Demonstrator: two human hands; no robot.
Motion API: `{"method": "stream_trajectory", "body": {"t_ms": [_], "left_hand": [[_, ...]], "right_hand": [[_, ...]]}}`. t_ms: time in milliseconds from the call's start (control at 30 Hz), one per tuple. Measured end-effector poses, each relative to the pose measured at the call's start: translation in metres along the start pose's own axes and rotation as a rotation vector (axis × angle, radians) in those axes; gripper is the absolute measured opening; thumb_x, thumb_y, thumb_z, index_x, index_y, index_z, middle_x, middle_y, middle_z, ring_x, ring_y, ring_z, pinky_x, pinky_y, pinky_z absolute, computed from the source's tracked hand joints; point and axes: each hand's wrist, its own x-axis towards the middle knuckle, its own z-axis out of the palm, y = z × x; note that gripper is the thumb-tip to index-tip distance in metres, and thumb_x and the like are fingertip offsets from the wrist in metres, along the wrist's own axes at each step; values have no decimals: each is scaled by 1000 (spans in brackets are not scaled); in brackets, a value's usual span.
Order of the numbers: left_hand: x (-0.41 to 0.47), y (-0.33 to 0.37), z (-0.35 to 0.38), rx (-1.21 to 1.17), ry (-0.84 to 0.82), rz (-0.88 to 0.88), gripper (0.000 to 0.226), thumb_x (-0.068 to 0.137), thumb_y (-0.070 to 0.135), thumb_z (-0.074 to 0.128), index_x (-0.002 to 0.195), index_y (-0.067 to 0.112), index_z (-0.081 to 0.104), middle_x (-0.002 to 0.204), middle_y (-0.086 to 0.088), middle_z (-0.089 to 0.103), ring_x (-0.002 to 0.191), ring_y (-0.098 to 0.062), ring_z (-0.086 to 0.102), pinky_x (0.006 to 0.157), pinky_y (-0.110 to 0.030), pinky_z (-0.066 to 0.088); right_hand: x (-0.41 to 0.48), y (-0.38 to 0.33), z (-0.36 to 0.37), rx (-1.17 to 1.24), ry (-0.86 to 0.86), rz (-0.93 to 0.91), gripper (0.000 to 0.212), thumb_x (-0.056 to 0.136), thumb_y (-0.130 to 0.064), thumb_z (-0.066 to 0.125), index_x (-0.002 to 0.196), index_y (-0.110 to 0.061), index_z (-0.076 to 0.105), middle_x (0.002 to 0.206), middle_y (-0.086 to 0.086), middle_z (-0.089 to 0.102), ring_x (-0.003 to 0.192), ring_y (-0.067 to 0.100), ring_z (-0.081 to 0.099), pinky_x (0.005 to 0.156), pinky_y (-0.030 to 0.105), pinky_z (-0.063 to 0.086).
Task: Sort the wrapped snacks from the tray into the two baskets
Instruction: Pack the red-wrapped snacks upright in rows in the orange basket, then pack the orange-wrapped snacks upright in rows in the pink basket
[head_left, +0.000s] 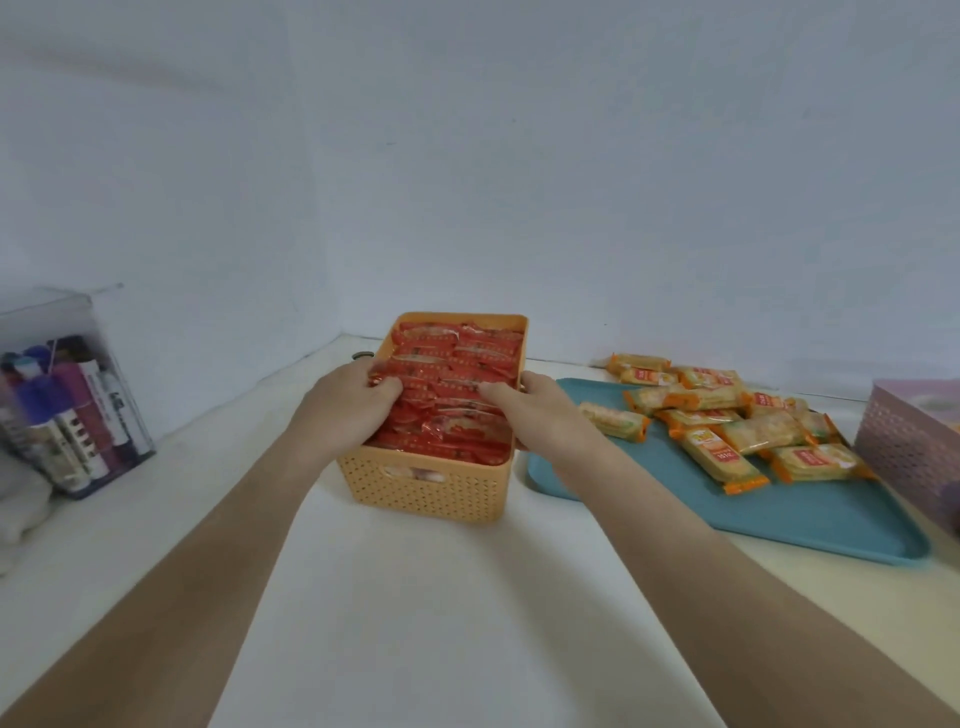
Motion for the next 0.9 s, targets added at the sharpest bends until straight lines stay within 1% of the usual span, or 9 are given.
{"method": "stream_trajectory", "body": {"t_ms": [67,200,300,433,533,633,700,800,900], "left_hand": [[12,-3,-8,6,2,-15,31,97,35,41,120,24,58,102,5,59,95,-17,55,86,-34,41],[33,-16,-7,-20,0,-45,27,95,34,39,108,29,62,100,6,64,93,-17,59,88,-38,45],[44,-25,14,-40,-22,-67,27,93,34,39,98,29,65,95,5,67,90,-17,61,83,-37,46],[59,-26,36,58,148,-43,35,96,30,35,117,23,62,114,-1,65,96,-19,57,80,-34,42],[59,-14,44,150,321,78,33,96,23,38,119,20,61,119,-1,63,108,-22,57,85,-38,45],[41,16,52,107,357,258,27,94,16,44,113,21,62,112,4,60,106,-17,54,86,-35,47],[20,45,63,16,287,421,24,92,14,46,106,21,64,103,10,58,98,-11,55,83,-33,50],[-4,82,95,-49,65,641,27,84,17,46,92,21,71,91,8,68,85,-13,61,79,-35,51],[-13,106,150,20,-178,645,28,86,22,46,96,24,73,100,4,70,94,-19,61,84,-37,49]], "right_hand": [[10,1,13,93,-22,31,6,93,-32,55,93,-32,61,106,-4,70,101,16,65,90,32,49],[27,8,26,144,-43,82,32,92,-35,55,122,-24,56,113,-3,68,106,17,63,87,30,48],[33,15,22,143,-32,84,27,95,-35,52,119,-24,59,113,-3,68,106,16,63,80,25,46],[35,26,12,143,-17,91,32,96,-39,50,125,-28,56,117,-7,67,111,14,61,101,36,44],[35,31,-2,137,-28,116,34,99,-40,44,125,-23,57,118,-8,66,112,11,59,101,32,42],[30,32,-28,26,18,76,23,99,-34,47,120,-25,53,118,-14,59,115,10,53,104,33,41],[26,37,-53,-110,100,37,41,95,-29,53,135,-21,49,134,-4,52,121,13,50,104,35,42],[11,48,-97,-341,139,15,41,91,-25,59,132,-19,54,132,4,57,112,14,57,90,27,46],[-11,63,-147,-629,200,51,41,91,-27,59,131,-22,54,127,-4,59,96,12,63,80,16,46]]}}
